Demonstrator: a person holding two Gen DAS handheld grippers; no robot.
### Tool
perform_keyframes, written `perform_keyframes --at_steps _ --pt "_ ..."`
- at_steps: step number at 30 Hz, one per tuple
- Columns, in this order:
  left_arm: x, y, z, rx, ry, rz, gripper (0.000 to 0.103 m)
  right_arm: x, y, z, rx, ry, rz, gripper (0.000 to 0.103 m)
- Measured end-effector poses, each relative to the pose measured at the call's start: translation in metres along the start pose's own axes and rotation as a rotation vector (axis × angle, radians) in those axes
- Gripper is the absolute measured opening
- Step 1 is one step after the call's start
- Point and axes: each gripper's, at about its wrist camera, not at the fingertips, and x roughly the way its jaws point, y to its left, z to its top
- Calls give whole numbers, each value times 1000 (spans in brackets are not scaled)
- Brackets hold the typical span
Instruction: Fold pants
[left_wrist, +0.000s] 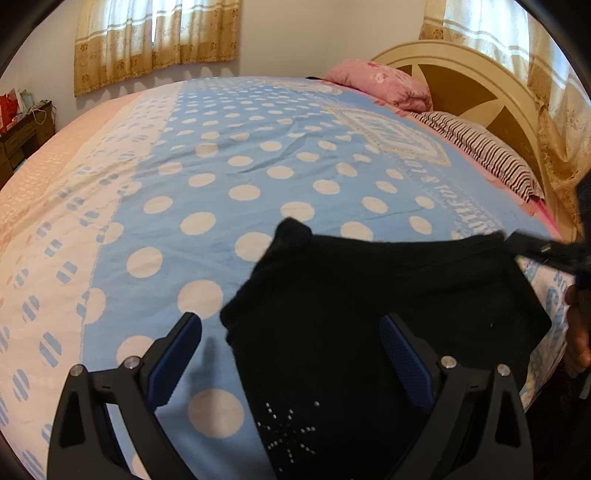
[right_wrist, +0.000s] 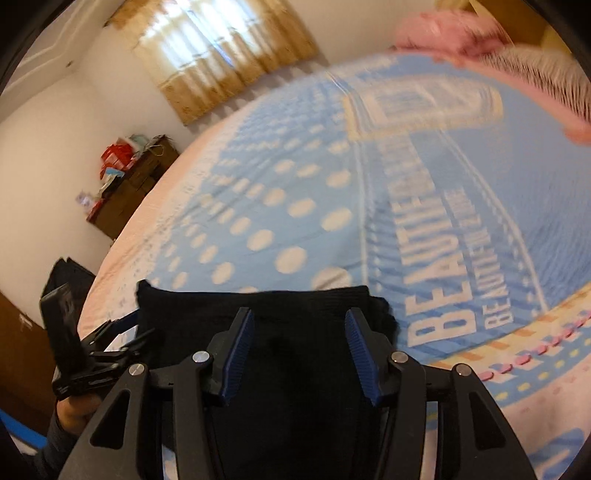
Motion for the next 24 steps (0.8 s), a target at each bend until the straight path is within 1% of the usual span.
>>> perform_keyframes --at_steps 2,4,8,10,13,15,18,19,20,22,24 --pt "3 2 2 -3 10 -1 101 -1 -5 0 15 -10 26 53" --pt "6 2 2 -2 14 0 103 -5 -4 -2 9 -12 24 53" --pt "6 0 2 -1 16 4 103 -21 4 -8 -16 -34 -15 53" --pt "2 -1 1 3 13 10 102 -35 12 -17 -50 -51 -20 53" --pt "0 -2 1 6 11 15 102 -50 25 -34 -115 -63 -49 54" --pt "0 -3 1 8 11 15 102 -54 34 -50 -163 -51 -60 54" --pt "1 -4 0 6 15 14 102 -51 43 -72 -218 -15 -49 54" --pt "1 -4 0 8 16 14 102 -48 44 -78 -236 -2 -54 54" --pt "1 -5 0 10 16 16 102 -44 46 -86 -264 10 -77 53" --pt "0 -5 0 10 18 15 102 -41 47 -94 -297 8 -109 53" --pt "-2 -5 0 10 16 17 102 -41 45 -95 -292 10 -106 53"
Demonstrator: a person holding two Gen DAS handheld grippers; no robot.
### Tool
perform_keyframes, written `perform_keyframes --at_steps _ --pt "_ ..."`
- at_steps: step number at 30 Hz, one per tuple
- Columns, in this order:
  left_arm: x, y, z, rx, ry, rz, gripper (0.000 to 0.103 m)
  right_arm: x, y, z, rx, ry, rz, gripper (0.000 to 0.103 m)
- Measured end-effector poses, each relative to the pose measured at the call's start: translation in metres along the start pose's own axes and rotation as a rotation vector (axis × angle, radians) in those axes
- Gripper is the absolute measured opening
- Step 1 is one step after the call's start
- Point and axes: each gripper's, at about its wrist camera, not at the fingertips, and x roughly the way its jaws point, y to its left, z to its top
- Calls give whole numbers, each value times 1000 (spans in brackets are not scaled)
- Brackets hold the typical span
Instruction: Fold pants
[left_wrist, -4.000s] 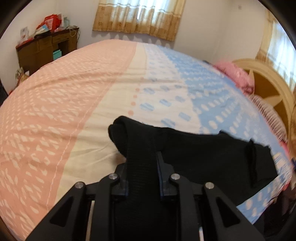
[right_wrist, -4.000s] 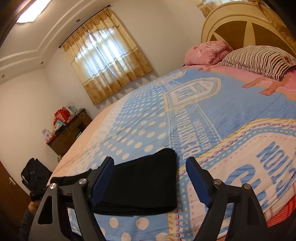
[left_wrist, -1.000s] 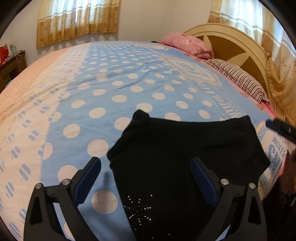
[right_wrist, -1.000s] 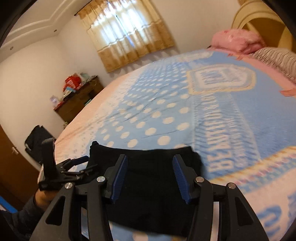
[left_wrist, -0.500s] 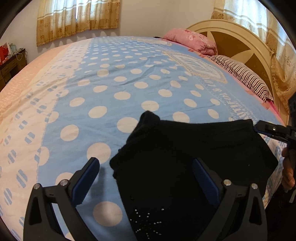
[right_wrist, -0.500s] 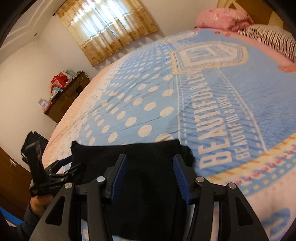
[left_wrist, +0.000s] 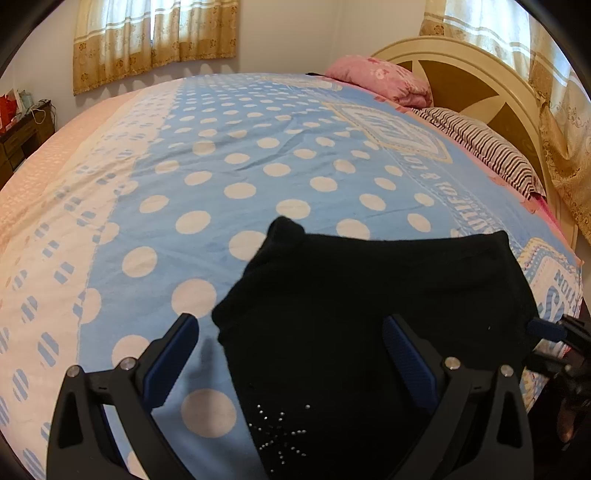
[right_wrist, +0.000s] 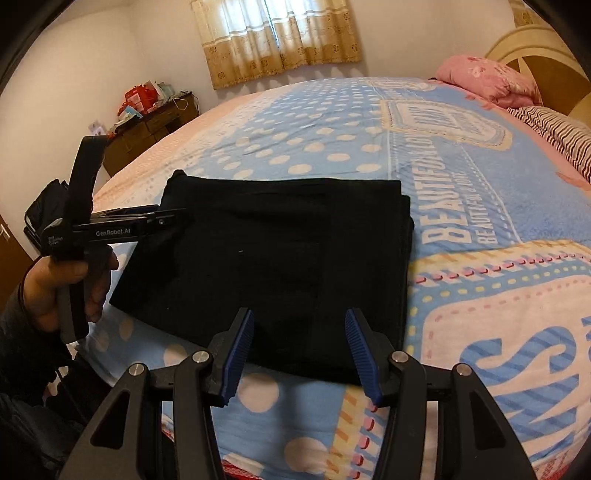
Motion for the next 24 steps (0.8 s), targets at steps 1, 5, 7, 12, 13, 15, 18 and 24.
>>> perform_keyframes --at_steps 1,5,7,12,13,15,18,24 --pt "-1 0 0 1 -1 2 102 0 -1 0 3 2 3 53" --pt "-10 -3 1 1 -26 12 102 -10 -5 2 34 -33 24 53" --pt "-23 -12 9 34 -68 7 102 -23 -11 2 78 -73 35 53" --pt "-36 -64 38 189 -99 -74 103 -31 -31 -6 163 -61 -24 53" --pt "-34 -76 42 217 -93 -92 103 -30 -34 -7 177 -54 -16 53" --pt "-25 -102 48 273 -75 -137 103 -24 -41 -11 211 -42 18 44" --pt "8 -141 53 340 7 -183 103 -18 -53 -13 267 -44 56 34" --pt "66 -172 57 350 136 -183 103 -13 -55 -17 265 11 53 19"
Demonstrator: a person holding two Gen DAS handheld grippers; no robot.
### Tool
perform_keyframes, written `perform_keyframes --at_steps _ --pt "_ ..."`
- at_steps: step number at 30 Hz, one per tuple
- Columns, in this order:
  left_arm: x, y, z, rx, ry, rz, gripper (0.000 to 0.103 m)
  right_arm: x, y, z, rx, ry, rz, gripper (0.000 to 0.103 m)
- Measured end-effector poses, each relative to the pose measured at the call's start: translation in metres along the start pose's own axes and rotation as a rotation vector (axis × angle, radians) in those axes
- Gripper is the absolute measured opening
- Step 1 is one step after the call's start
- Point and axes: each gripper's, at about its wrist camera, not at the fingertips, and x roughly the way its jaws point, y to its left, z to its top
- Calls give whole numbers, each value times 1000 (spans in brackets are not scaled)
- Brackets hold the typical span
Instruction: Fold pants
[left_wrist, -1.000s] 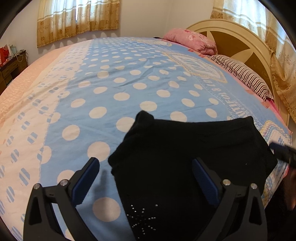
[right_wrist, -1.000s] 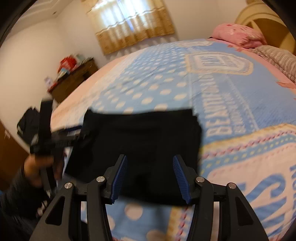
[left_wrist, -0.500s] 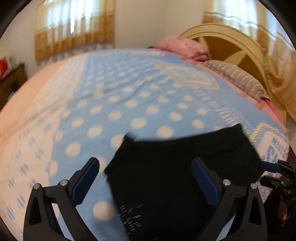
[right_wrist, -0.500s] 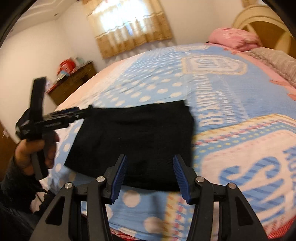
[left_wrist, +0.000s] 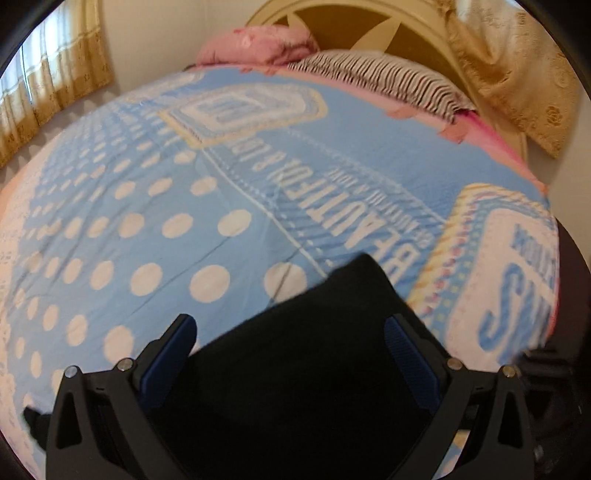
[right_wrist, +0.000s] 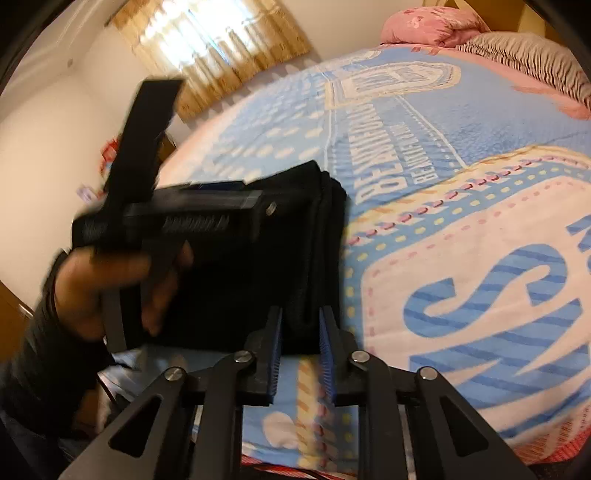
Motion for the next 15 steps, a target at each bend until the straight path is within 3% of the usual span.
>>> perform_keyframes --at_steps 4,10,11,12,14,15 --pt "18 12 7 -86 42 -88 103 7 4 -4 -37 20 -51 19" --pt "3 10 1 -80 14 -71 103 -3 2 -5 -63 -17 -8 25" --pt "-3 12 0 -84 5 -56 103 -9 0 -3 -48 -34 13 39" --pt "-17 17 -3 -83 -27 -29 103 -12 -2 -2 -39 -45 21 59" --pt "-42 27 -11 -74 -91 1 103 -20 -3 2 -24 -86 32 77" --pt "-61 37 -20 -76 -132 27 103 -24 -4 4 -16 -107 41 77"
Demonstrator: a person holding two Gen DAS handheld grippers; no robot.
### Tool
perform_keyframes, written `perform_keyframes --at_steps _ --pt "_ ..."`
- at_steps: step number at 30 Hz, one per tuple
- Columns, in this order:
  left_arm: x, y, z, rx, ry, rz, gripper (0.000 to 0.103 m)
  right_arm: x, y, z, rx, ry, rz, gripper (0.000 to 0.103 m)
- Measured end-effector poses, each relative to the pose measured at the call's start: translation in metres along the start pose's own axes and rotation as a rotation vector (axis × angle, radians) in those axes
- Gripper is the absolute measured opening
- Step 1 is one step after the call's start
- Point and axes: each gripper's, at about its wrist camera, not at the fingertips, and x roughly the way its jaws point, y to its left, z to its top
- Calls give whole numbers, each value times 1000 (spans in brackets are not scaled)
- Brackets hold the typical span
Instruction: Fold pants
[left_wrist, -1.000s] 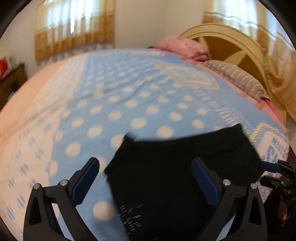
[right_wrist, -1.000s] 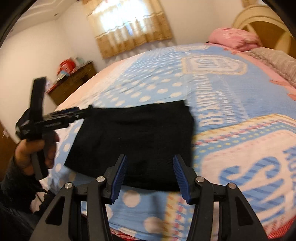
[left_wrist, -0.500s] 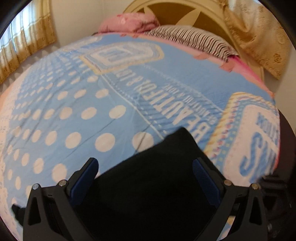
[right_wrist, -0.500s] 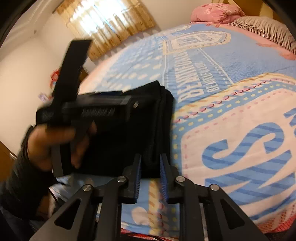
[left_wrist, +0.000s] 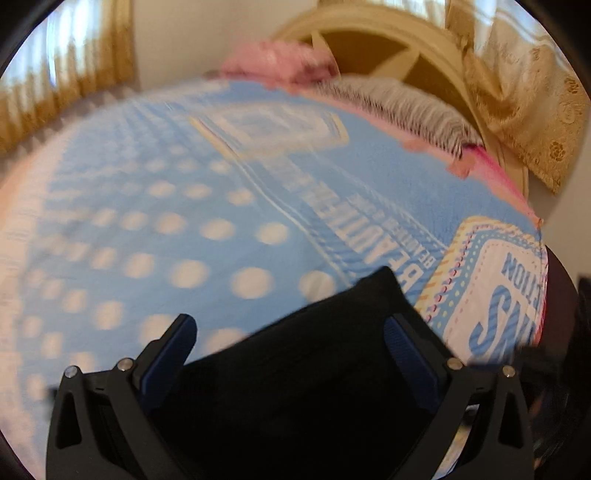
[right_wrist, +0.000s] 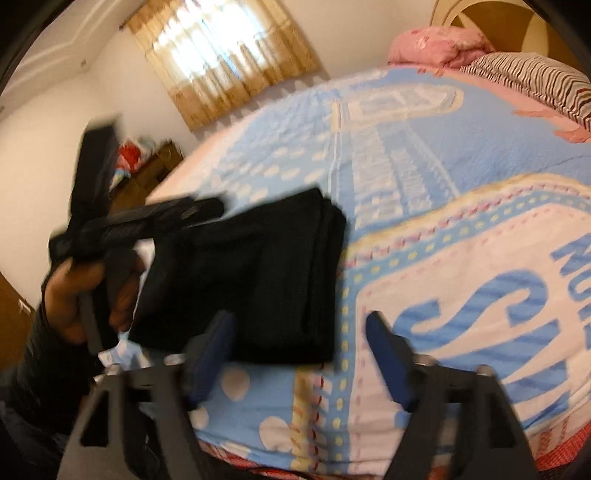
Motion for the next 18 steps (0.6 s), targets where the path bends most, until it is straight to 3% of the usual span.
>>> perform_keyframes --at_steps 4,10,15,18 --pt "-45 42 -29 -47 -78 85 103 7 -2 11 21 7 1 77" --pt "-57 94 -88 -173 -40 163 103 30 -5 28 54 42 22 77" --pt "-41 113 -112 -322 -9 86 103 56 -14 40 96 94 44 76" --pt "-36 113 -112 -359 -13 34 103 64 -14 42 85 96 31 73"
